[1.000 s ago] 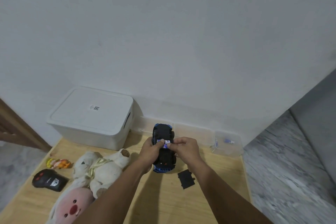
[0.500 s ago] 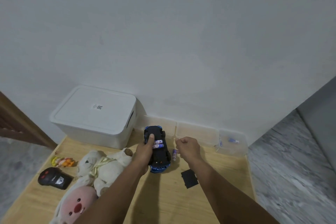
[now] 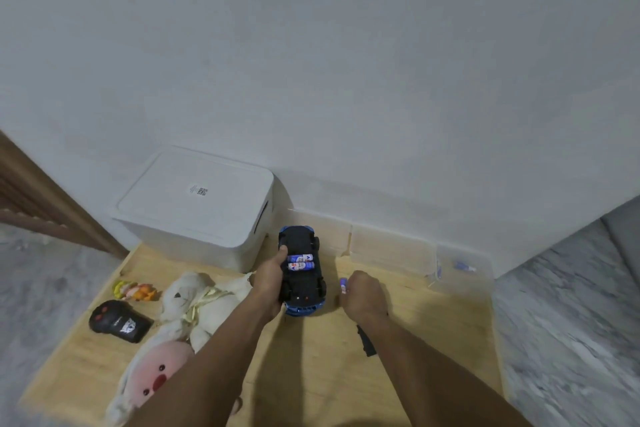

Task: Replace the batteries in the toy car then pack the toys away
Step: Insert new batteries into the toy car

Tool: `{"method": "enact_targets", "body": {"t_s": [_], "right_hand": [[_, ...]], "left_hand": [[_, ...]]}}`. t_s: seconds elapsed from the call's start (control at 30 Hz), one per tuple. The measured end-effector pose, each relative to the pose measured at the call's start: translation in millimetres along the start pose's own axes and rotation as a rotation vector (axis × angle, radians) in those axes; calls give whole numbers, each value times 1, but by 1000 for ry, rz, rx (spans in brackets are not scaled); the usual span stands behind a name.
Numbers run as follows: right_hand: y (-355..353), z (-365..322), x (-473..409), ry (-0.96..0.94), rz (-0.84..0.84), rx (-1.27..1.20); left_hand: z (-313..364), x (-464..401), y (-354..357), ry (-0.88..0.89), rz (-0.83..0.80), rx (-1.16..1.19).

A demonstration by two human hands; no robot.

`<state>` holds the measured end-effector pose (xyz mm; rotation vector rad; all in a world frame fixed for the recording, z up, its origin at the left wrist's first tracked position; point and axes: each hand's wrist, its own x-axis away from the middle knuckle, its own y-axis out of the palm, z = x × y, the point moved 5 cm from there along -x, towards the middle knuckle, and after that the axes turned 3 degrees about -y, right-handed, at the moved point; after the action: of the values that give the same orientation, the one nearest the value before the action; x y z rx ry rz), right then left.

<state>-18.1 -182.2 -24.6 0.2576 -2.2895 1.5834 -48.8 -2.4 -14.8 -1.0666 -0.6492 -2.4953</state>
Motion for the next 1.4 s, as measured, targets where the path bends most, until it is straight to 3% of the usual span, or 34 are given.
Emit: {"method": "enact_targets", "body": {"t_s": [0.13,0.27,0.37,0.5,0.57,0.67,0.93,1.13,1.4], "right_hand": [[-6,4,-1,35,22,-46],[-22,-3,1,95,108,-548],[-37,-16,4,25,54,-784],[-55,-47,15,-300,1,-533],[-54,-56,19,-374,24,-359],[-55,-63,20,-426,112,-255],[-58,-60,27,-371,253,-454],[-53,-65,41,-588,352,-134],[-41,-58,61,-694,360,143]], "left_hand": [[3,3,3,27,-51,-15],[5,3,5,47,-49,-19],[5,2,6,65,-37,-25],[6,5,13,69,-56,-25],[7,8,16,67,-82,-22],[8,13,21,59,-126,-38],[11,13,22,110,-182,-48],[9,9,23,124,-163,-70],[0,5,22,159,-112,-101]]}}
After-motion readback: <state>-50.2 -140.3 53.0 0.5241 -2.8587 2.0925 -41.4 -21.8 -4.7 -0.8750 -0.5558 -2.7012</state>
